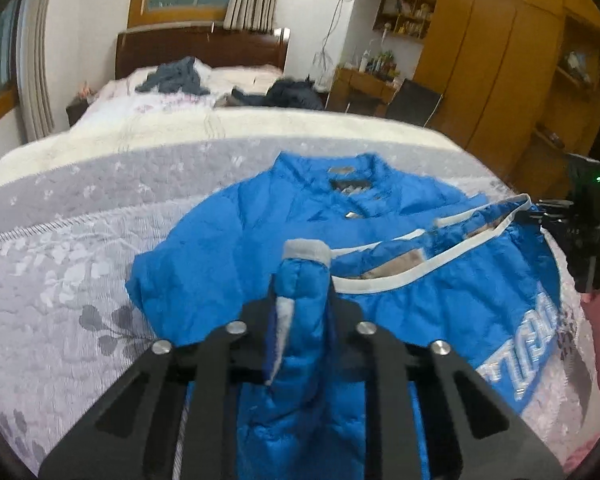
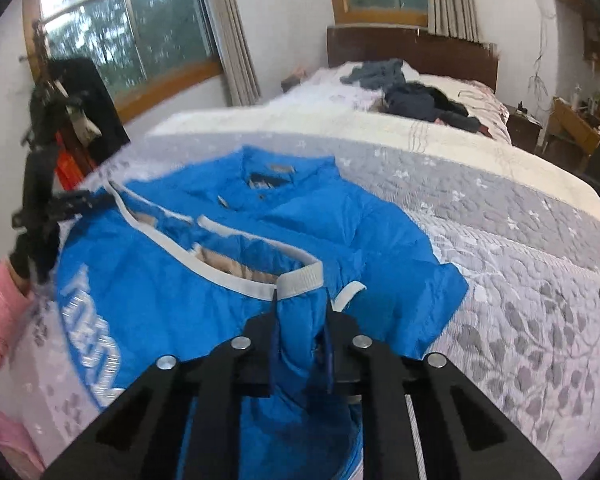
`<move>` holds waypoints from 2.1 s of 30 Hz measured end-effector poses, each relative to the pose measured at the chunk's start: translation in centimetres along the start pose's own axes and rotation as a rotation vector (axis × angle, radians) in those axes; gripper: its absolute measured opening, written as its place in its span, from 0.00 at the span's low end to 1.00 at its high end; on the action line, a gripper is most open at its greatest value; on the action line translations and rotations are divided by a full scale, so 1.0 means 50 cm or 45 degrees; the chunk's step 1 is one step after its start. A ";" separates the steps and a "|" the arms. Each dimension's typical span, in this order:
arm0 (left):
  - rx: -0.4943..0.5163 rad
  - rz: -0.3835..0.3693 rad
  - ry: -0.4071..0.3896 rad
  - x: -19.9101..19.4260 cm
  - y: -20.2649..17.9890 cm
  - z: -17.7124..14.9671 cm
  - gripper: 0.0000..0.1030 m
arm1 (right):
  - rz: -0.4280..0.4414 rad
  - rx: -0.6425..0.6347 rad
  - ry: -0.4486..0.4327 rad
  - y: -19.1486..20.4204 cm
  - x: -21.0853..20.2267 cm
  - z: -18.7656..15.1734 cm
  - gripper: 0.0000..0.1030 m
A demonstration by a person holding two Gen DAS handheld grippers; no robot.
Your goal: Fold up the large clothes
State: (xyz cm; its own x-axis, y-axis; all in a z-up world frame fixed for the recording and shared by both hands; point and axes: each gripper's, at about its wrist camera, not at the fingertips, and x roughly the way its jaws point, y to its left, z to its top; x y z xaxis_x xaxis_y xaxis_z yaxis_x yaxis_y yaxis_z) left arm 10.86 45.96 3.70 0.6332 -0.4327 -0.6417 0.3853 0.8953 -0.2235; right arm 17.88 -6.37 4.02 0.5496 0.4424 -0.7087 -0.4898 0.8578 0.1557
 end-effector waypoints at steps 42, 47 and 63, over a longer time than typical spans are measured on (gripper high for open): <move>-0.351 0.306 0.191 0.294 0.146 0.218 0.49 | -0.058 0.624 0.125 -0.255 0.263 0.146 0.26; -0.414 0.249 0.080 0.206 0.145 0.229 0.51 | -0.095 0.595 0.089 -0.246 0.187 0.148 0.41; -0.234 0.156 0.049 -0.021 -0.071 0.050 0.72 | 0.064 0.534 0.118 -0.133 -0.020 -0.061 0.59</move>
State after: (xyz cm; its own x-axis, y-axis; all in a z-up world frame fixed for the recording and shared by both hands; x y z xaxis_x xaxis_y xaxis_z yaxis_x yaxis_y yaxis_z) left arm 10.53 42.98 6.98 0.6405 -0.3186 -0.6987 0.1762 0.9466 -0.2702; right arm 18.51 -13.29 1.62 0.4593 0.4775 -0.7490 -0.1866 0.8763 0.4442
